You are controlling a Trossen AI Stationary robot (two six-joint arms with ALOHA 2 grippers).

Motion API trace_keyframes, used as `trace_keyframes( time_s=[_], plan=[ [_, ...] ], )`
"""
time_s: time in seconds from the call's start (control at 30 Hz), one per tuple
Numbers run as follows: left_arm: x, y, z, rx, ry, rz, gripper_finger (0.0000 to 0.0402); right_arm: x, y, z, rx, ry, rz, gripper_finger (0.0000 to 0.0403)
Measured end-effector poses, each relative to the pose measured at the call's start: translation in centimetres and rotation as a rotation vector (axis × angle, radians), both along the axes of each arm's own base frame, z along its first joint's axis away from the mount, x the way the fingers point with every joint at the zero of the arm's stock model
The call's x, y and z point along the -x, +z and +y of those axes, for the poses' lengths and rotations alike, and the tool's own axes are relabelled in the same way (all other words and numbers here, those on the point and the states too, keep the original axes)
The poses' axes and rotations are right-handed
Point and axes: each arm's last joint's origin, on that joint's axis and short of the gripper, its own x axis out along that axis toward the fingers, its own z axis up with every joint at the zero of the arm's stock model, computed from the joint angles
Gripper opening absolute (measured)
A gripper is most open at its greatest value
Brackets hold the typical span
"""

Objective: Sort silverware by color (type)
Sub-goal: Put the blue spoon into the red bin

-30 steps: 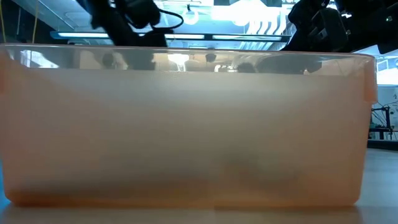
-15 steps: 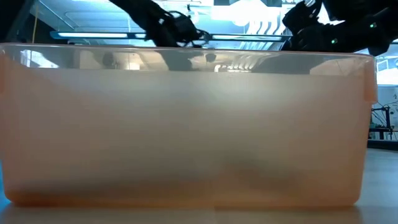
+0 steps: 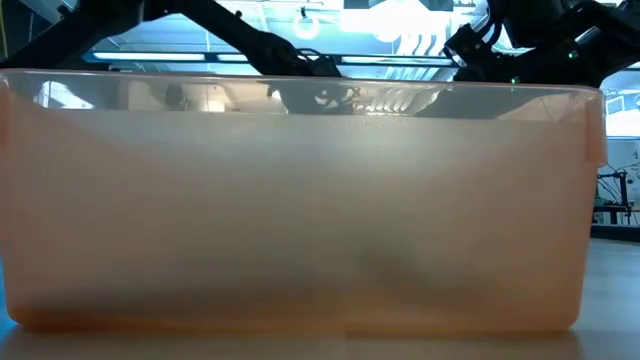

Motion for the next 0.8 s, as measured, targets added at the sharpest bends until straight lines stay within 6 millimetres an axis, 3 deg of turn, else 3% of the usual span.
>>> trace_keyframes(
  time_s=[0.8],
  plan=[
    [0.2, -2.9, 1.2, 0.072, 0.033, 0.064, 0.0, 0.0, 0.0, -0.2, 0.007, -0.005, 0.005, 0.0]
  ],
)
